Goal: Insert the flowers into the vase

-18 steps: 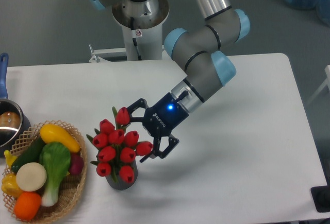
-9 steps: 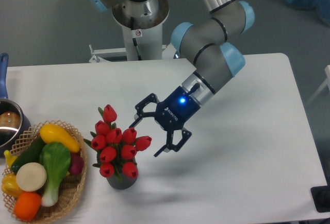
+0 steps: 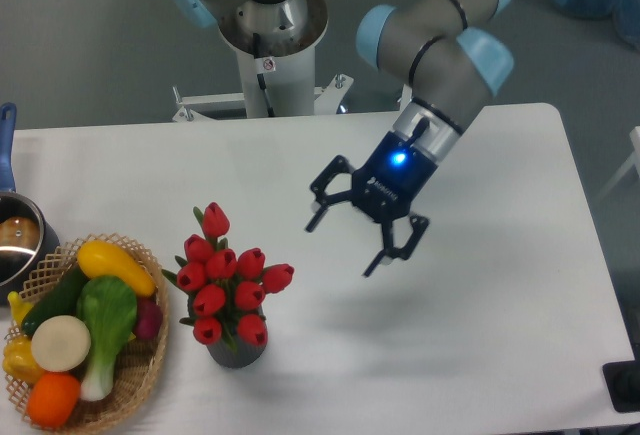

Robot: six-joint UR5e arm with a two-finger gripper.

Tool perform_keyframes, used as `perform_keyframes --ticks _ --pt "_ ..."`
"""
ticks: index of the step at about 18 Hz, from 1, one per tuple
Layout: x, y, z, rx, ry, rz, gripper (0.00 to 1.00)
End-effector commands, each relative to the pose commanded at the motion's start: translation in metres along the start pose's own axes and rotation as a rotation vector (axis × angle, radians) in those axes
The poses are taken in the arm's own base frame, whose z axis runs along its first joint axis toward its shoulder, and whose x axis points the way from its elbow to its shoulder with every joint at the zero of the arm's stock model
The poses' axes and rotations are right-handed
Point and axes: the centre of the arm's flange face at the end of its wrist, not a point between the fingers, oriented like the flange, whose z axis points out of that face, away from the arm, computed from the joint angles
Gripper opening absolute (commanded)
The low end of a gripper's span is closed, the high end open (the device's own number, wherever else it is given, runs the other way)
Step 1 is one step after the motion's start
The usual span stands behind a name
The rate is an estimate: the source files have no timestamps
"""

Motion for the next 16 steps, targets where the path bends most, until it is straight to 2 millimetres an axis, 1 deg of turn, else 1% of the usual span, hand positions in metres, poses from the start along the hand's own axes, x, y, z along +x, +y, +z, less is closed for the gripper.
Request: perform_keyframes --ticks 2,4,6,7,8,9,14,16 --pt "-0.004 0.007 -0.003 -0.06 -0.026 -0.002 1.0" --pt "-0.004 0.007 -0.01 -0.102 -0.05 0.004 1.0" --pt "-0.003 0.005 -0.017 -0.188 -0.09 0.014 1.0" --pt "-0.004 0.01 -0.018 -0.242 -0.106 0.015 1.0" --pt "-0.007 0.019 -0.017 -0.314 -0.122 0.018 1.0" --pt "-0.008 0.022 -0.017 -0.344 -0.127 0.02 1.0" --pt "-0.009 0.032 -0.017 -0.427 -0.141 0.022 1.0" --pt "-0.011 0.037 -0.018 -0.488 -0.138 0.07 1.0"
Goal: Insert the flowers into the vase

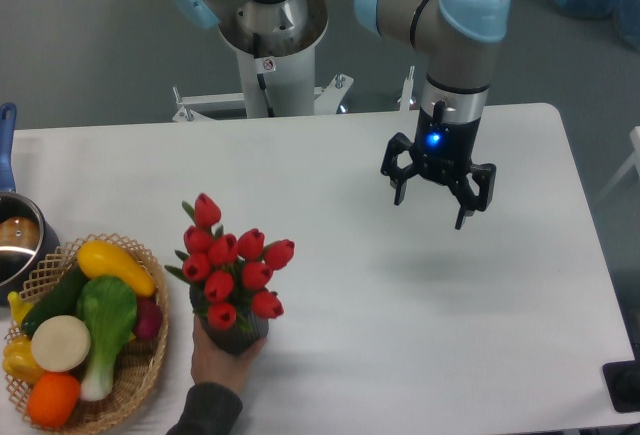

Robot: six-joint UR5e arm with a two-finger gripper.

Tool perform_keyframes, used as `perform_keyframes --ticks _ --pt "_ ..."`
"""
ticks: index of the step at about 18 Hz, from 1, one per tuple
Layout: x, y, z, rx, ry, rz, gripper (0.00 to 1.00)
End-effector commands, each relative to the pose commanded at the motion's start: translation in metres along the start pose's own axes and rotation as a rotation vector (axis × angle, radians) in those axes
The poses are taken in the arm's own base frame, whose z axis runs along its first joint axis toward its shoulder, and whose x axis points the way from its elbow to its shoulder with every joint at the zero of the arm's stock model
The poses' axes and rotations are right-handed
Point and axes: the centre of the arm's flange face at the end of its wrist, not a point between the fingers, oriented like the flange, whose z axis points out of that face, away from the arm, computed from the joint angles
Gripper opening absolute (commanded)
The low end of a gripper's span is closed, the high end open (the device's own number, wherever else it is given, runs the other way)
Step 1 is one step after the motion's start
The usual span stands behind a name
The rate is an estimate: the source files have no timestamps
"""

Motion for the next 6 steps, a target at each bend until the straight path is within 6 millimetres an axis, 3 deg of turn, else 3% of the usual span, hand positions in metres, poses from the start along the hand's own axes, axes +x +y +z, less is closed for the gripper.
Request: perform_keyframes --ticks 6 --pt "-0.019 0.018 0.017 -0.176 0.003 0.022 1.0"
